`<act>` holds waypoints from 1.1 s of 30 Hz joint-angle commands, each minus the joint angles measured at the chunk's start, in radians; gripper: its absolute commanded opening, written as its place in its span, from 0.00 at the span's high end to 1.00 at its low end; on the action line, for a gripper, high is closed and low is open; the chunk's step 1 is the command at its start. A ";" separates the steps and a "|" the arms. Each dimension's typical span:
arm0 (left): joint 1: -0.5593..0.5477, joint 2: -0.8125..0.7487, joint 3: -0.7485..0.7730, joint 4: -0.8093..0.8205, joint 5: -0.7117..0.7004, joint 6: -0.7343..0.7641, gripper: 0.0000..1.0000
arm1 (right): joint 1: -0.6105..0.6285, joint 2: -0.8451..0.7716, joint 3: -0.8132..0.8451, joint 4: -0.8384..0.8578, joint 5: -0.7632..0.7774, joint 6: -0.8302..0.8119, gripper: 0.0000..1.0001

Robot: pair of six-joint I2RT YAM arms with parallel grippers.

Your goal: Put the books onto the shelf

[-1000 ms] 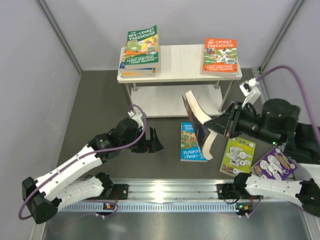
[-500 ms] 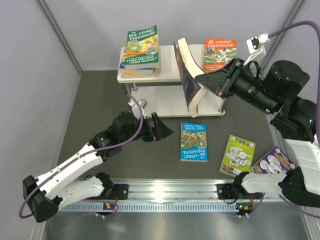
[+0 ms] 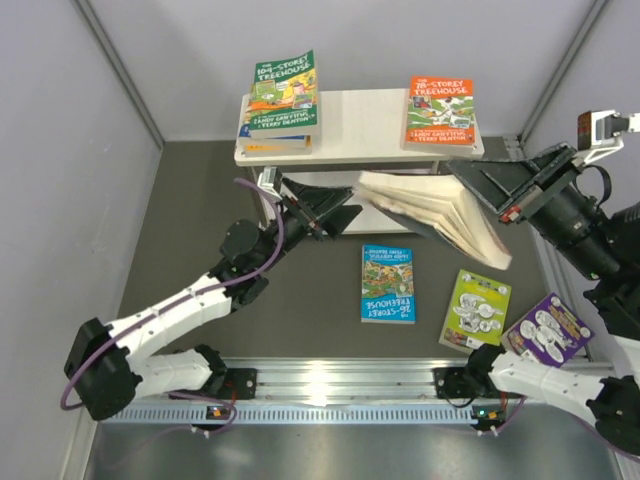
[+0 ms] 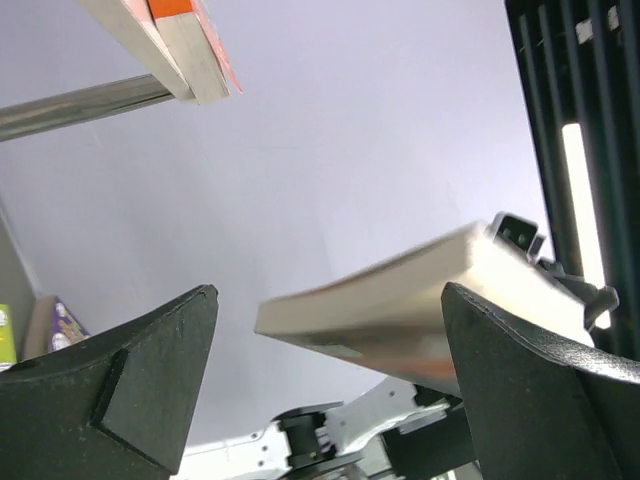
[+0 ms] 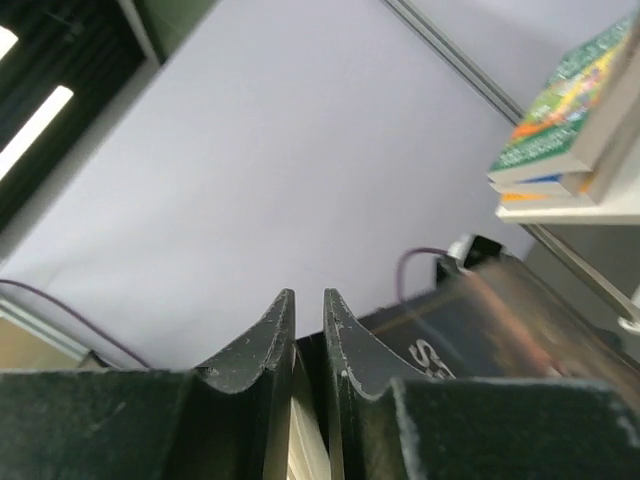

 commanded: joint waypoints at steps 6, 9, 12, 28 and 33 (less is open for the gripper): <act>-0.041 0.176 0.136 0.283 0.047 -0.121 0.01 | -0.002 -0.033 -0.138 0.423 -0.026 0.186 1.00; -0.043 0.161 0.071 0.297 0.056 -0.137 0.01 | -0.002 -0.048 -0.158 0.296 -0.005 0.160 1.00; -0.040 0.048 -0.047 0.215 0.003 -0.102 0.01 | -0.002 -0.097 -0.225 0.100 0.079 0.119 1.00; -0.024 -0.146 0.024 -1.004 0.211 0.601 0.01 | 0.076 0.105 -0.492 -0.832 -0.023 0.030 0.00; -0.024 -0.221 -0.100 -0.896 0.225 0.509 0.01 | 0.097 0.126 -0.693 -0.817 -0.135 -0.028 0.00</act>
